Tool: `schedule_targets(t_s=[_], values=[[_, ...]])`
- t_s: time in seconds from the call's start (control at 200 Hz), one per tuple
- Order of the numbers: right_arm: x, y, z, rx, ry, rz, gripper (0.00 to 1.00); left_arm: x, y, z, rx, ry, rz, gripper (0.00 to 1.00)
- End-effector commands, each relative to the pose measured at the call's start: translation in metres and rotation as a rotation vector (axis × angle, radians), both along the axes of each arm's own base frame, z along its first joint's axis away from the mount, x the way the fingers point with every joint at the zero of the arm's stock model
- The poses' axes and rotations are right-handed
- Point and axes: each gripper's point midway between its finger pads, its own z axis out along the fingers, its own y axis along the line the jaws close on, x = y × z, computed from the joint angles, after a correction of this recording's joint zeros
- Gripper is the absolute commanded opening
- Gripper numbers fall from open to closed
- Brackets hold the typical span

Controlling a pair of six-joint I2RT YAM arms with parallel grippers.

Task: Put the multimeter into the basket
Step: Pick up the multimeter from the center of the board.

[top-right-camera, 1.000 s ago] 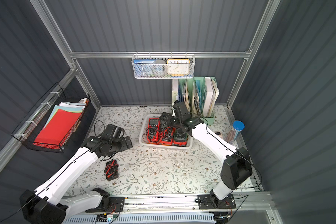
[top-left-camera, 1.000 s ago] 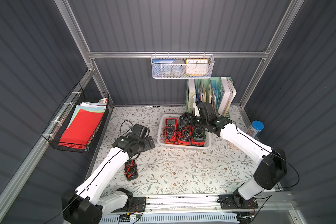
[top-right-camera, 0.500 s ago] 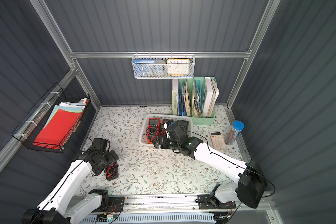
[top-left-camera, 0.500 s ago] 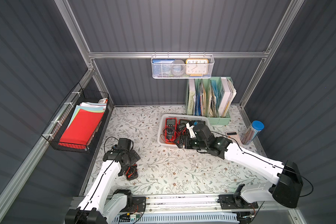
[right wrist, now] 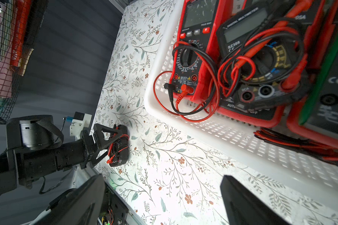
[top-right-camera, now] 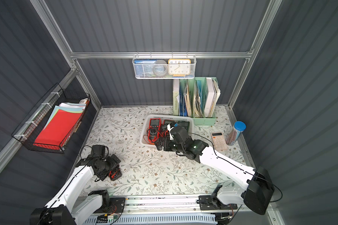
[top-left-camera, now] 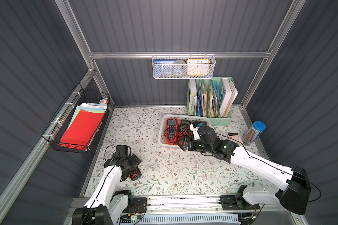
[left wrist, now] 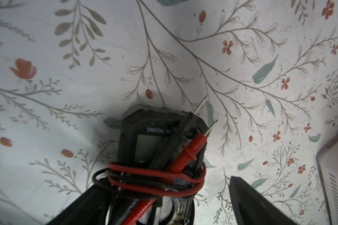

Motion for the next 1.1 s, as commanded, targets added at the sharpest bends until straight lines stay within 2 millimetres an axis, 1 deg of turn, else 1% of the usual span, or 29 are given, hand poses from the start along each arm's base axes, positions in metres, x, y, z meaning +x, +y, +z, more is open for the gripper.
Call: schedule_targets(t_s=[0.0, 0.155, 0.27, 0.325, 0.515, 0.83, 1.096], values=[[-0.002, 0.002, 0.006, -0.002, -0.006, 0.015, 0.99, 0.013, -0.015, 0.003, -0.081, -0.071, -0.05, 0.99], [-0.004, 0.003, 0.005, -0.003, 0.002, 0.031, 0.99, 0.021, -0.029, 0.007, -0.168, -0.12, -0.055, 0.99], [-0.005, 0.005, 0.003, -0.005, 0.01, 0.038, 0.99, 0.026, -0.032, 0.011, -0.175, -0.141, -0.061, 0.99], [-0.005, 0.006, 0.002, -0.005, 0.014, 0.039, 0.99, 0.027, -0.032, 0.01, -0.169, -0.128, -0.066, 0.99], [-0.005, 0.007, -0.003, -0.013, 0.025, 0.034, 0.99, 0.022, -0.028, -0.001, -0.102, -0.008, -0.104, 0.99], [-0.001, 0.003, -0.008, -0.022, 0.021, 0.001, 0.99, 0.012, -0.019, -0.017, 0.095, 0.17, -0.18, 0.99], [0.003, -0.003, -0.004, -0.025, -0.011, -0.032, 0.99, 0.004, -0.016, -0.035, 0.125, 0.231, -0.19, 0.99]])
